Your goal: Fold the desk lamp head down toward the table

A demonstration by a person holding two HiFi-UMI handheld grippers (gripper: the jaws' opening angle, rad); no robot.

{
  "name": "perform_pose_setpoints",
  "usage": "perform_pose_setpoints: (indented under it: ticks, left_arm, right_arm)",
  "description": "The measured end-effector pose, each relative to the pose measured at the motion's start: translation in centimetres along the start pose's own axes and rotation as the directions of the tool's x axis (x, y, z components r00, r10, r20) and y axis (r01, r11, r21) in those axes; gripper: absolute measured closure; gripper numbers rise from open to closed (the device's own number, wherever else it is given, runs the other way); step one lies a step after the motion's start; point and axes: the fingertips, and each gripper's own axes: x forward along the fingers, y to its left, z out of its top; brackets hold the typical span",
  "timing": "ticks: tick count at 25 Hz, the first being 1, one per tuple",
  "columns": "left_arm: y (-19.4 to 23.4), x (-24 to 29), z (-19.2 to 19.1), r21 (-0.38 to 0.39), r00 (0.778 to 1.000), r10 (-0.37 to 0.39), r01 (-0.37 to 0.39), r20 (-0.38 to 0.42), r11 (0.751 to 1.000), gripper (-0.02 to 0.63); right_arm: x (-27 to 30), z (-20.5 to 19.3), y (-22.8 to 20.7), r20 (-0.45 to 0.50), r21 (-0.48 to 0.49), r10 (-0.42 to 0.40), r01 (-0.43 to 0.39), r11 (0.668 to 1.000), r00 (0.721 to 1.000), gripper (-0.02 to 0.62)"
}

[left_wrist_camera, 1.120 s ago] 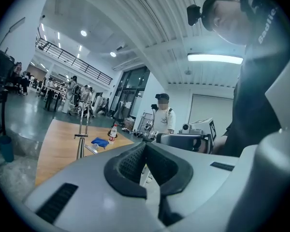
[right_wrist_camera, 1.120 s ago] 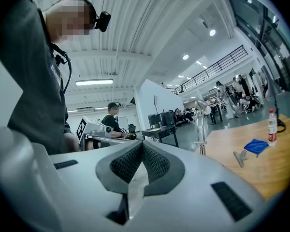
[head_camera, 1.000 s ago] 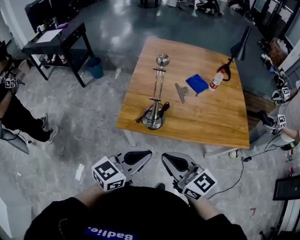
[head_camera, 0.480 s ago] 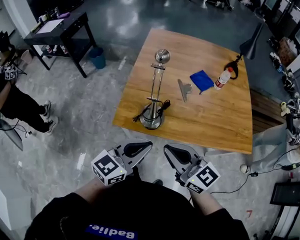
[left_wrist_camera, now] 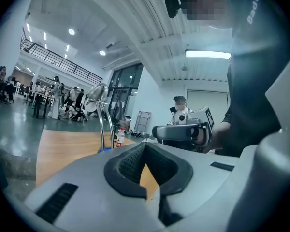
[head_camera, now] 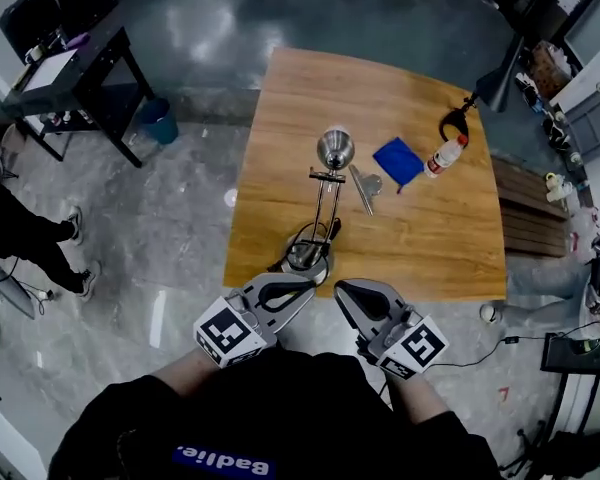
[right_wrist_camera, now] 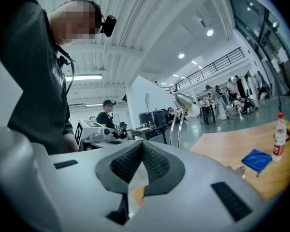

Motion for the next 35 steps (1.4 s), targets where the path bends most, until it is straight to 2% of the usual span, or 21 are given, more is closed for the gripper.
perform_pose_setpoints:
  ticks: [3, 7, 12, 18, 22, 26, 32, 35]
  left_arm:
    - [1.7, 0.7, -0.3, 0.01, 1.0, -0.02, 0.02, -0.007, 1.0, 0.598]
    - [2.9, 1.9, -2.4, 0.068, 0.998, -0.055, 0.057, -0.037, 0.996, 0.598]
    - [5.3, 2.6, -5.5, 0.064, 0.994, 0.034, -0.027, -0.105, 0.998, 0.597]
    - [7.5, 3.1, -7.8, 0.084, 0.985, 0.088, -0.076, -0.149, 0.994, 0.594]
    - [8.3, 4.0, -9.1, 0.073, 0.98, 0.108, -0.097, -0.169, 0.993, 0.492]
    - [8.6, 4.9, -9.8, 0.067, 0.979, 0.098, -0.088, -0.177, 0.994, 0.437]
    - [9.4, 6.5, -10.3, 0.053, 0.982, 0.084, -0.076, -0.17, 0.996, 0.393]
    - [9.2, 7.4, -10.5, 0.059, 0.984, 0.052, -0.043, -0.168, 0.997, 0.391]
  right_arm:
    - [1.2, 0.7, -1.8, 0.0, 0.009, -0.008, 0.008, 1.0, 1.0, 0.589]
    - [2.0, 0.8, -3.6, -0.004, 0.021, 0.028, -0.028, 0.999, 1.0, 0.589]
    - [2.3, 1.1, -5.8, -0.026, 0.037, 0.074, -0.073, 0.997, 0.997, 0.589]
    - [3.2, 1.0, -7.8, -0.042, 0.053, 0.122, -0.12, 0.991, 0.992, 0.589]
    - [3.7, 0.9, -8.6, -0.068, 0.078, 0.162, -0.157, 0.985, 0.984, 0.573]
    - [4.0, 0.7, -9.3, -0.1, 0.096, 0.179, -0.17, 0.981, 0.979, 0.499]
    - [5.3, 1.1, -9.8, -0.155, 0.081, 0.201, -0.19, 0.978, 0.967, 0.431]
    - [6.2, 1.1, -9.7, -0.187, 0.092, 0.224, -0.21, 0.973, 0.956, 0.428]
